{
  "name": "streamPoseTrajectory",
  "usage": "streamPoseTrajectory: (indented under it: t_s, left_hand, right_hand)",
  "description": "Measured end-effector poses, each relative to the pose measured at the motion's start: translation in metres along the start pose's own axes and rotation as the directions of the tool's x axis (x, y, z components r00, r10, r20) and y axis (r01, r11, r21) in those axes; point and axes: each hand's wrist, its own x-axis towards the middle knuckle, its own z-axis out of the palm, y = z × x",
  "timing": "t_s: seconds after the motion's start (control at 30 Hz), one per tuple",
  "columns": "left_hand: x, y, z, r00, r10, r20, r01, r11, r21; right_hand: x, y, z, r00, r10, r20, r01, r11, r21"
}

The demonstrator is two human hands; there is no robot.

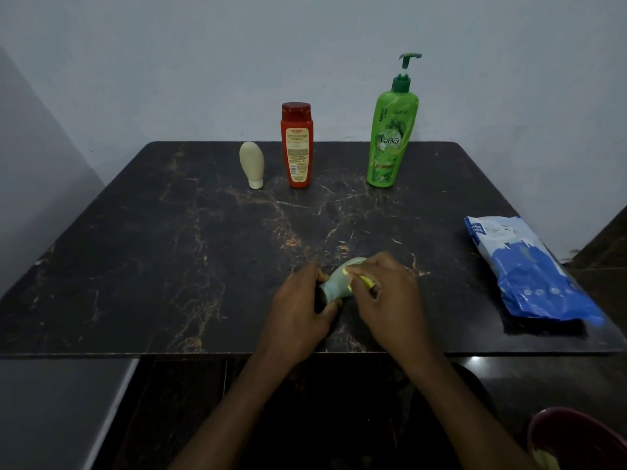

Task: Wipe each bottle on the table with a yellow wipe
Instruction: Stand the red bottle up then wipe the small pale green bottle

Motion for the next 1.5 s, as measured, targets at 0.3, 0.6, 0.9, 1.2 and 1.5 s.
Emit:
streamPoseTrajectory:
  t_s: [0.3, 0.6, 0.9, 1.2, 1.5]
  left_hand:
    - [-0.001, -0.001, -0.001, 0.999, 0.039, -0.019, -0.039, 0.999, -0.003]
    - [-0.001, -0.003, 0.0, 0.999, 0.044, -0.011, -0.044, 0.999, -0.006]
    - [-0.002, -0.001, -0.001, 0.999, 0.03, -0.016, -0.031, 0.999, -0.012]
    - [-0.002, -0.003, 0.0, 1.0, 0.027, -0.002, -0.027, 0.999, -0.039]
    - [-0.002, 0.001, -0.001, 1.0, 0.009, -0.02, -0.01, 1.0, -0.025]
  right_hand:
    - [0.012, 0.027, -0.014, 0.987, 0.142, -0.078, -0.145, 0.989, -0.023]
    - [0.017, -0.006, -0.006, 0.984, 0.006, 0.176, 0.009, 0.996, -0.084]
    - [0.034, 0.002, -0.015, 0.981, 0.183, 0.07, -0.171, 0.974, -0.148]
    - [0.027, -0.045, -0.009, 0.889, 0.004, 0.458, 0.147, 0.945, -0.293]
    - [0.049, -0.014, -0.024, 0.933, 0.257, 0.251, -0.165, 0.927, -0.336]
